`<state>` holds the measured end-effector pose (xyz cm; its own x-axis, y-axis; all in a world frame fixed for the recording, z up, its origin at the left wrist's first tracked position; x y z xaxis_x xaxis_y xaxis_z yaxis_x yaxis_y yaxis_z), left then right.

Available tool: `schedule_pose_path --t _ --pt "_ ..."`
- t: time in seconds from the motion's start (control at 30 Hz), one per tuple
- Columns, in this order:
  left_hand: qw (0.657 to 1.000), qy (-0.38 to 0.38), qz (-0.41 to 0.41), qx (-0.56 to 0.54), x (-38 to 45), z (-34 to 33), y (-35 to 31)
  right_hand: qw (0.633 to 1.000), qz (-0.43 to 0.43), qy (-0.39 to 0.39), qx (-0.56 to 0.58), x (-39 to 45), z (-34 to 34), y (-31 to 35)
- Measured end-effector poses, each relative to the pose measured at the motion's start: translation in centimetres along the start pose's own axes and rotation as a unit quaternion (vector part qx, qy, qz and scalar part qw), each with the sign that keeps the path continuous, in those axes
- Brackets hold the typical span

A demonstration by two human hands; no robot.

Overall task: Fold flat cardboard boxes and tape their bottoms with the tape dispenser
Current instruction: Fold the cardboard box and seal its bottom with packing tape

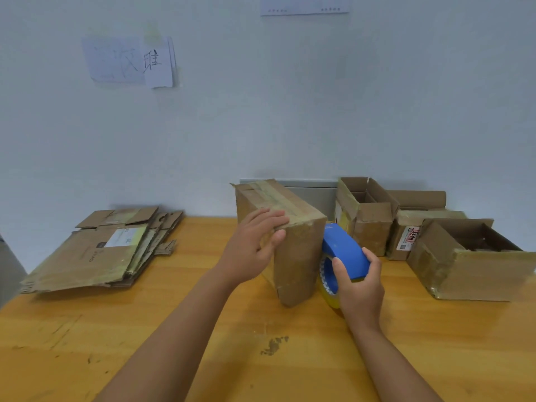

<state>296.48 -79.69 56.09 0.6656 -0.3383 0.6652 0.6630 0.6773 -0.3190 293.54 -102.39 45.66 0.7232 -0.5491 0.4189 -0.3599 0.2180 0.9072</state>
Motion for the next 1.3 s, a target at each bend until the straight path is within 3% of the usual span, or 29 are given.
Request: schedule_pose_path --t 0.1,0.33,0.47,0.7,0.87,1.07,1.3 --pt "1.000 -0.019 -0.017 0.014 0.0 0.3 0.8 0.999 -0.015 -0.027 0.024 0.5 0.1 0.1" --pt "0.980 -0.119 -0.012 0.158 0.6 -1.4 -1.0 0.997 -0.027 -0.048 0.057 0.6 0.6 0.9" --pt "0.980 -0.135 -0.025 0.142 1.2 -2.2 -1.1 0.997 -0.035 -0.045 0.053 0.4 0.7 0.3" --pt "0.989 -0.054 -0.057 0.128 2.1 -1.3 -0.7 0.995 -0.041 -0.059 0.064 0.5 0.6 0.0" --pt "0.997 -0.064 0.038 -0.012 2.6 -2.0 -1.2 0.993 -0.049 -0.070 0.081 0.5 0.6 0.2" --pt "1.000 -0.008 0.005 0.014 3.3 -2.1 -0.2 0.992 -0.057 -0.075 0.081 0.7 0.7 -0.4" --pt "0.998 -0.042 -0.011 0.038 3.2 -2.4 -0.6 0.994 -0.039 -0.059 0.080 0.3 0.5 0.2"
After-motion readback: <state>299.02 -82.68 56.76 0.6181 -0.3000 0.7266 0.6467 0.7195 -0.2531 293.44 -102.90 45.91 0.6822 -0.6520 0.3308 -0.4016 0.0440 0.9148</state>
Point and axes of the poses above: each hand's wrist, its own x-axis towards the middle knuckle, its own z-axis out of the back of the hand, y = z × x, the point moved 2 cm from there along x, towards the middle knuckle, and after that the axes turned 9 degrees about x, right-handed, at the moved point
